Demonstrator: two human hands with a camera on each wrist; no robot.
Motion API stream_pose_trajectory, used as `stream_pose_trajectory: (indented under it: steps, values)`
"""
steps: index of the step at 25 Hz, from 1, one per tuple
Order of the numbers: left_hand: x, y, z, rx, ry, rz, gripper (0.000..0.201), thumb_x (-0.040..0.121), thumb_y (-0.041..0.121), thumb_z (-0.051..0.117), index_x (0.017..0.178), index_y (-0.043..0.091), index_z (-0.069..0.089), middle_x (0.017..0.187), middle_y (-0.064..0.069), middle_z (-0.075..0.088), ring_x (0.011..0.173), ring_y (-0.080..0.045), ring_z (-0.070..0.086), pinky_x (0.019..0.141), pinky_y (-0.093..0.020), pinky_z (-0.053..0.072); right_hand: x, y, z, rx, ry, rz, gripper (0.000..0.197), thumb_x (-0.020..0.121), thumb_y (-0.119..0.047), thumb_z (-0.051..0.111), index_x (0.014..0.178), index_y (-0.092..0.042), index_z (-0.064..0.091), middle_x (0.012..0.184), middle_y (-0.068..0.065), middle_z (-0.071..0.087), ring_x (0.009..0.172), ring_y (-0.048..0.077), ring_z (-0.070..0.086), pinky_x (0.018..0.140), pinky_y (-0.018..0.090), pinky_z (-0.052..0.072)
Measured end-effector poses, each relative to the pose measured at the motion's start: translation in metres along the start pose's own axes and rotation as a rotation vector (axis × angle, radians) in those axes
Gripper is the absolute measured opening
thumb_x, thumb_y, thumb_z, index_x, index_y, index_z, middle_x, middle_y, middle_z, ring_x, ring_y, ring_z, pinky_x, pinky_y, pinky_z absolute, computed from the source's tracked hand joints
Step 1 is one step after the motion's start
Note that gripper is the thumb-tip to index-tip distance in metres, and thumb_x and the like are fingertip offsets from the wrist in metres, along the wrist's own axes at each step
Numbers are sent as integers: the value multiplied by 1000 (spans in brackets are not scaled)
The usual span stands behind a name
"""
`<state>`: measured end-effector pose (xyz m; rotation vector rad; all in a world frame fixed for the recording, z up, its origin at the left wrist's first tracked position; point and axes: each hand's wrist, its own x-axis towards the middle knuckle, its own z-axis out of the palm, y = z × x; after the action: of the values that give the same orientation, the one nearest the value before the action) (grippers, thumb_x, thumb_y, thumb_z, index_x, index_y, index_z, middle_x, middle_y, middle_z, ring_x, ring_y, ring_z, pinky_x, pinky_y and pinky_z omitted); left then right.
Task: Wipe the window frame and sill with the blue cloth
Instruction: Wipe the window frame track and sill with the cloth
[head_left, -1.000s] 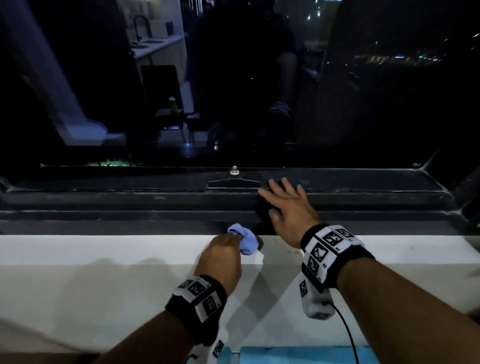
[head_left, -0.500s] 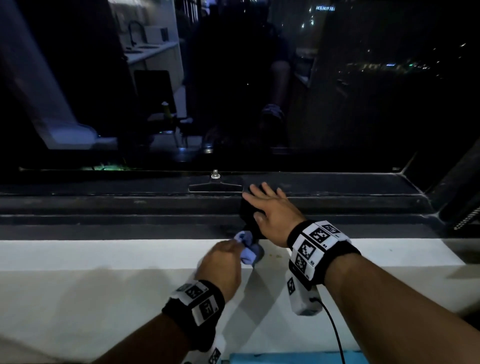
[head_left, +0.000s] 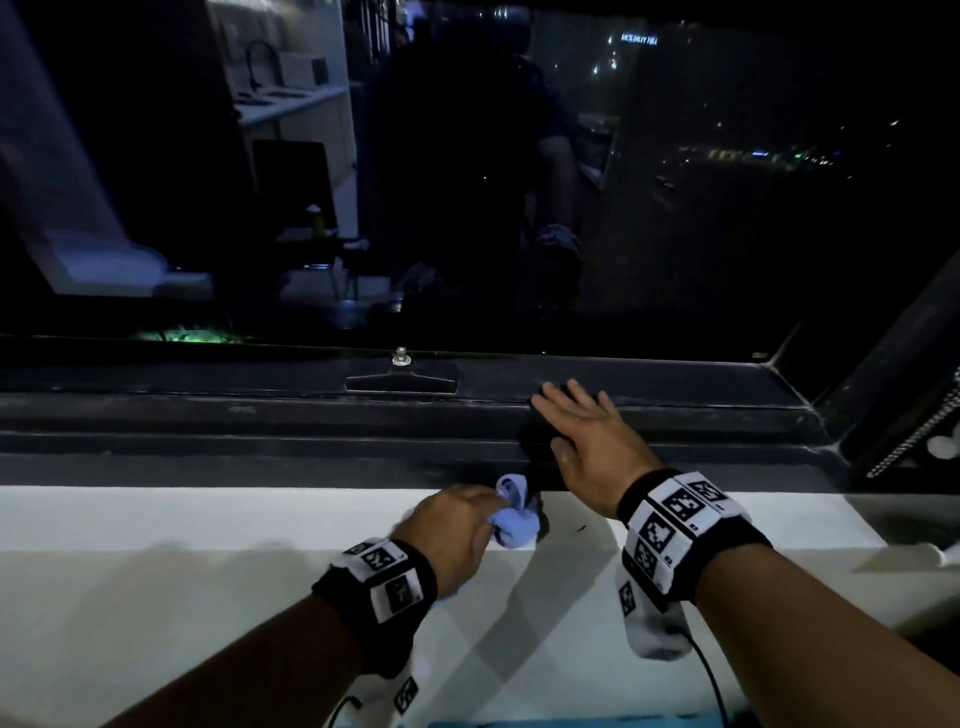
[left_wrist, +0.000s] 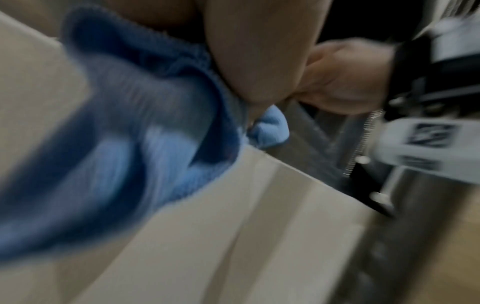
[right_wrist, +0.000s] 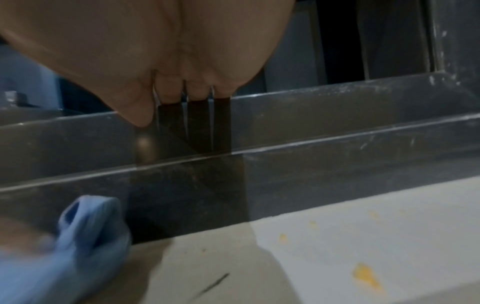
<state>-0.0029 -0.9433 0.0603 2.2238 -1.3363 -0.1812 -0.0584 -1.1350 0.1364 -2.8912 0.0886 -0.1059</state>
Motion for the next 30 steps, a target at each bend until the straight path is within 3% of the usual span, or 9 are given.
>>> stream_pose_trajectory:
  steps: [4,7,11,14,17,20,25,28,30]
  values:
    - [-9,15,-4,-14,-31,109,29,79,17,43,95,18,66,98,-6,68,89,-20,54,79,-31,42,0,3,4,94,37,-18,57,95,-11,42,148,-19,23,158,-3,11,145,16,-4,114,32,-13]
    - [12,0,-3,47,80,7,40,76,23,34,98,16,67,100,-6,69,92,-25,60,82,-33,45,0,5,6,109,43,-12,58,94,-10,43,148,-19,24,158,-4,12,145,15,-4,113,31,-14]
    - [4,14,23,68,32,-20,33,68,13,42,86,17,69,87,-5,71,80,-26,64,76,-25,40,-1,6,8,135,62,-20,56,95,-10,43,147,-19,26,156,-6,14,145,15,-2,113,29,-12]
    - [-7,31,20,130,63,83,29,71,25,41,83,23,67,76,4,69,74,-20,56,67,-26,46,-32,14,28,283,355,85,45,92,-16,48,137,-15,46,146,-2,40,141,17,25,116,29,13]
    - [-2,30,3,126,207,-36,37,75,34,39,95,22,68,87,2,70,81,-25,56,73,-32,46,-91,9,73,457,638,297,22,86,-18,58,106,-19,67,107,4,69,94,11,64,84,27,53]
    - [-1,27,-1,-68,337,-240,33,83,29,49,104,14,69,94,-5,59,89,-26,56,80,-28,43,-121,-26,107,615,557,372,33,82,-10,69,94,-40,61,87,-4,70,71,2,63,59,12,49]
    - [9,46,1,-385,254,-389,19,86,22,62,103,19,70,93,-1,49,87,-15,53,70,-12,33,-107,-56,105,874,399,385,38,89,-10,59,121,-30,58,105,-11,68,79,-1,63,73,11,49]
    - [4,50,-1,-489,287,-361,14,87,26,61,89,17,71,87,-2,61,80,-14,59,72,-23,45,-100,-58,92,997,344,384,37,95,-7,49,120,-33,59,107,-15,69,89,0,64,78,11,47]
    - [-2,48,0,-518,280,-302,20,92,25,52,86,17,69,89,-2,69,83,-15,63,78,-28,49,-95,-60,81,1262,331,453,28,96,-7,46,107,-18,68,100,-4,74,94,12,67,75,17,51]
